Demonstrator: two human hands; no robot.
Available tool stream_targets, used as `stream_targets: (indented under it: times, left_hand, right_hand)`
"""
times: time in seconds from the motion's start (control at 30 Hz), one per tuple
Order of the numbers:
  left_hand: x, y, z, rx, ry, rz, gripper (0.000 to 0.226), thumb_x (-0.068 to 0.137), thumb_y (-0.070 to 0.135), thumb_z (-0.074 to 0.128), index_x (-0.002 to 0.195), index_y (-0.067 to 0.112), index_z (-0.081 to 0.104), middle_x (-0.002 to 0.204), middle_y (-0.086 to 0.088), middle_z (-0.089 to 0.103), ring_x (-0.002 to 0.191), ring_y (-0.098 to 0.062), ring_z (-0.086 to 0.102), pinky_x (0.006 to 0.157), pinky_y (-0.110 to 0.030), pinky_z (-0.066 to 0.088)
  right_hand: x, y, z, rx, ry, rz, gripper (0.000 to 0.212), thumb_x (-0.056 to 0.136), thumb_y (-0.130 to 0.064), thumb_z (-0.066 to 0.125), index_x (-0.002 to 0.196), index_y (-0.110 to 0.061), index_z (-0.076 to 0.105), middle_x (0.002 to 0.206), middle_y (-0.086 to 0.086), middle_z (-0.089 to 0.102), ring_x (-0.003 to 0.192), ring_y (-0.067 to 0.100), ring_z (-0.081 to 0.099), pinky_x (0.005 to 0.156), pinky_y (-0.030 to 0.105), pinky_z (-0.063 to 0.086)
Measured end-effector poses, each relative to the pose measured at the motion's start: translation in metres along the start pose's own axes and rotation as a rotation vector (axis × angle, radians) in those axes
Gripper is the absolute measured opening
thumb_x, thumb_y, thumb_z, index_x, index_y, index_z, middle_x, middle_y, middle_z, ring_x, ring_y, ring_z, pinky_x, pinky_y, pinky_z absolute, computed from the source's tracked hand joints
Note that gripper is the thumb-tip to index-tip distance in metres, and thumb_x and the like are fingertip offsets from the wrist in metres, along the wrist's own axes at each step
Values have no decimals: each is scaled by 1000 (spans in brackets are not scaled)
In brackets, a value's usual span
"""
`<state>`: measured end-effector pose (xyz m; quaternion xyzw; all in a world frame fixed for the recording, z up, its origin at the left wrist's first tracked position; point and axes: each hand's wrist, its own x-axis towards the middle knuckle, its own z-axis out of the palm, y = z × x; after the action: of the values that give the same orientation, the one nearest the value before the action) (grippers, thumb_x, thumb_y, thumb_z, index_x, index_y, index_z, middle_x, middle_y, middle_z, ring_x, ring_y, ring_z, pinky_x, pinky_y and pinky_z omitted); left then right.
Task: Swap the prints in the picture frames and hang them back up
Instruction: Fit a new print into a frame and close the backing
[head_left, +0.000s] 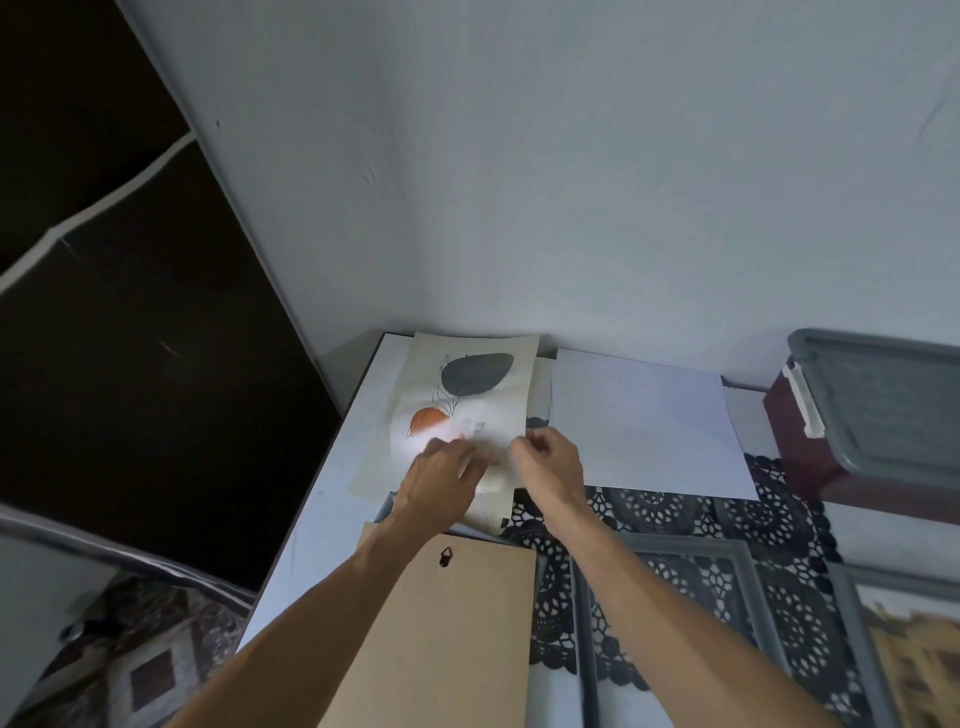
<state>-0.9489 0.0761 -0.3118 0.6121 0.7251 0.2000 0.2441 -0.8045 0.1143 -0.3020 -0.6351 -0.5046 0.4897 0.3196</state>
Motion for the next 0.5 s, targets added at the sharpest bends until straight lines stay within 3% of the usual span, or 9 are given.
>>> stream_targets:
  times: [0.13, 0.23, 0.33, 0.43, 0.5]
  left_hand:
    - [5, 21, -25, -98, 201, -45, 58, 100, 61, 25, 81, 20, 61, 89, -7, 63, 79, -22, 60, 65, -30, 45]
    - [3, 45, -46, -287, 181, -43, 66, 95, 72, 21, 63, 20, 46, 70, -5, 62, 65, -22, 58, 62, -33, 47]
    - [-10, 83, -60, -586, 59, -87, 60, 89, 79, 30, 75, 24, 51, 85, -9, 61, 77, -25, 61, 78, -47, 58]
    - [-24, 117, -57, -802, -127, -134, 74, 79, 84, 44, 107, 18, 62, 104, -2, 71, 97, -19, 70, 83, -42, 59]
    - [-34, 136, -48, -834, -138, -103, 67, 84, 73, 54, 113, 13, 62, 100, -6, 74, 93, -19, 72, 77, -37, 61]
  right_hand:
    - [-8, -24, -16, 228, -16, -55, 9, 88, -14, 58, 92, -7, 57, 84, 1, 56, 71, 11, 48, 62, 24, 40]
    - [-18, -36, -36, 215, -28, -189, 7, 87, -9, 58, 85, -3, 55, 74, -3, 50, 62, 3, 41, 56, 14, 37]
    - [-35, -48, -58, 137, -117, -362, 11, 87, -10, 59, 77, -11, 56, 69, -14, 55, 61, -2, 46, 59, 11, 36]
    - [-57, -52, -81, 43, -228, -429, 10, 90, -26, 62, 82, -21, 63, 99, -15, 71, 89, -6, 63, 76, 14, 44]
    - [-72, -48, -96, -22, -261, -469, 6, 89, -26, 60, 87, -26, 65, 101, -16, 73, 96, -1, 66, 84, 24, 51]
